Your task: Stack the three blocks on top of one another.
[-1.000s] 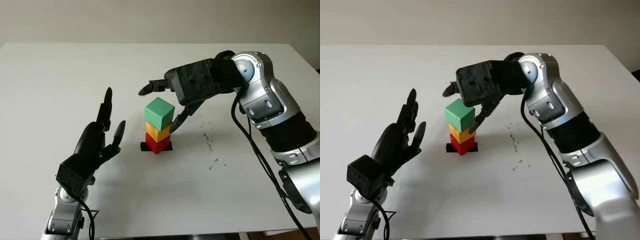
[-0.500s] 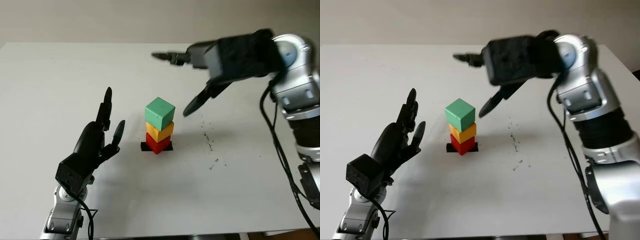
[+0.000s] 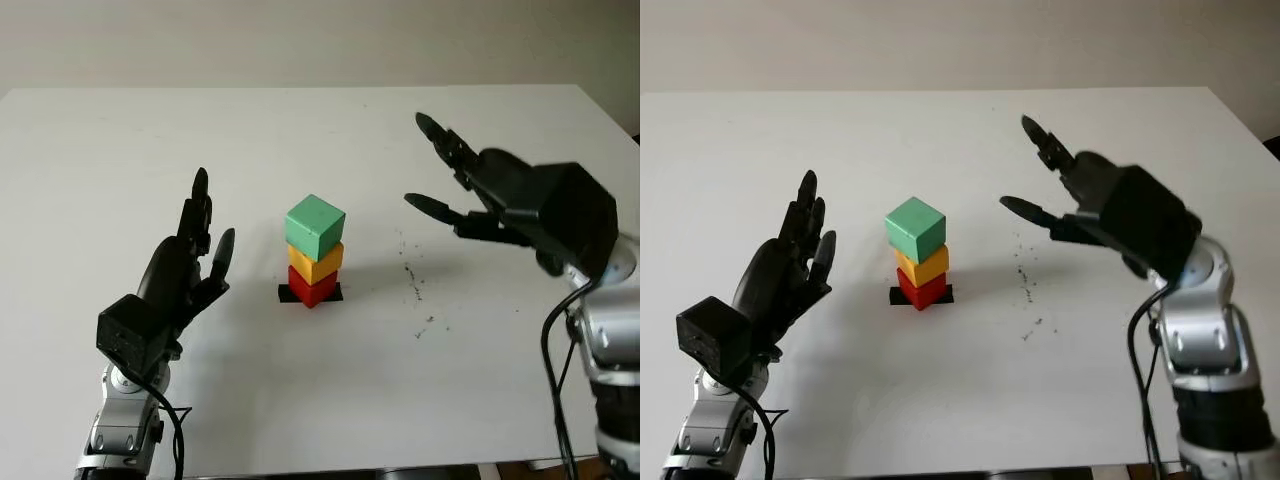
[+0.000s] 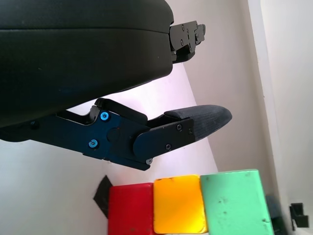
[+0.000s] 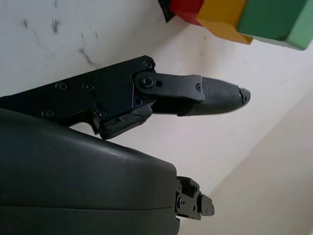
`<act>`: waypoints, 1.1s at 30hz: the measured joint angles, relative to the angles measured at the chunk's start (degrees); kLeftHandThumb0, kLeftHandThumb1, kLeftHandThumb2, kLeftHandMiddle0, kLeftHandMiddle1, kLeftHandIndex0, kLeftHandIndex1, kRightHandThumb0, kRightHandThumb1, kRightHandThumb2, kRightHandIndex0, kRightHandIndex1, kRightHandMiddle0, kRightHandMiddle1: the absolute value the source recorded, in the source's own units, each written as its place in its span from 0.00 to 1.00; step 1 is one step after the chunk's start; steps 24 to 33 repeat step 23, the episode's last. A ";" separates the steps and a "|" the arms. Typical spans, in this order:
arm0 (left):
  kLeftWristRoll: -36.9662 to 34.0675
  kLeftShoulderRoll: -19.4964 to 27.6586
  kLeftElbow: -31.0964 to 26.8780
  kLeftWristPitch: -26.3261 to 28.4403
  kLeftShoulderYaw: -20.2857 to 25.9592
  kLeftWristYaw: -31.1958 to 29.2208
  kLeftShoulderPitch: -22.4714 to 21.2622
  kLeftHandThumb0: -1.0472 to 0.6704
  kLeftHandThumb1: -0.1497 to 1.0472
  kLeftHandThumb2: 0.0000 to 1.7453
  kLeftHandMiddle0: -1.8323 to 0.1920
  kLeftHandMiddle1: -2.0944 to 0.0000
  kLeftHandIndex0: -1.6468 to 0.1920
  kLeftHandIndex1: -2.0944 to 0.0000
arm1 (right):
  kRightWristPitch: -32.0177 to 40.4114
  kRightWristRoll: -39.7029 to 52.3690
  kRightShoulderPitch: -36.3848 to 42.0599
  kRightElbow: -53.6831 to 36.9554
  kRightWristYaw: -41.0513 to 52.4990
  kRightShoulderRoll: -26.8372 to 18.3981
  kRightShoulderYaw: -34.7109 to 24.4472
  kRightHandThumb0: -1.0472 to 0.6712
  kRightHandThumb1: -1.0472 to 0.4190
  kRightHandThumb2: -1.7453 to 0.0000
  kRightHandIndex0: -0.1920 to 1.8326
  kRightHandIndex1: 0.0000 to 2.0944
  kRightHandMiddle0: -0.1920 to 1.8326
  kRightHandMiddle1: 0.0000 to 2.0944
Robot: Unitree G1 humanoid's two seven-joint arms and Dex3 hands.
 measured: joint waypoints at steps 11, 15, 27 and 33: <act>-1.48 0.12 0.82 0.38 0.57 -1.59 -0.96 0.23 1.00 0.38 0.99 0.97 1.00 1.00 | -0.86 10.71 9.94 -0.45 -12.23 16.56 0.07 0.17 0.00 0.55 0.00 0.00 0.00 0.00; -1.50 0.10 0.81 0.38 0.66 -1.62 -0.97 0.22 1.00 0.37 0.99 0.97 1.00 0.99 | -5.61 13.73 10.88 0.70 -14.98 21.36 0.16 0.14 0.00 0.55 0.00 0.00 0.00 0.00; -1.38 0.09 0.61 0.97 0.67 -1.65 -0.92 0.22 1.00 0.38 0.98 0.97 1.00 0.98 | -7.90 14.79 10.92 1.82 -17.07 23.53 1.35 0.14 0.00 0.54 0.00 0.00 0.00 0.00; -1.38 0.09 0.61 0.97 0.67 -1.65 -0.92 0.22 1.00 0.38 0.98 0.97 1.00 0.98 | -7.90 14.79 10.92 1.82 -17.07 23.53 1.35 0.14 0.00 0.54 0.00 0.00 0.00 0.00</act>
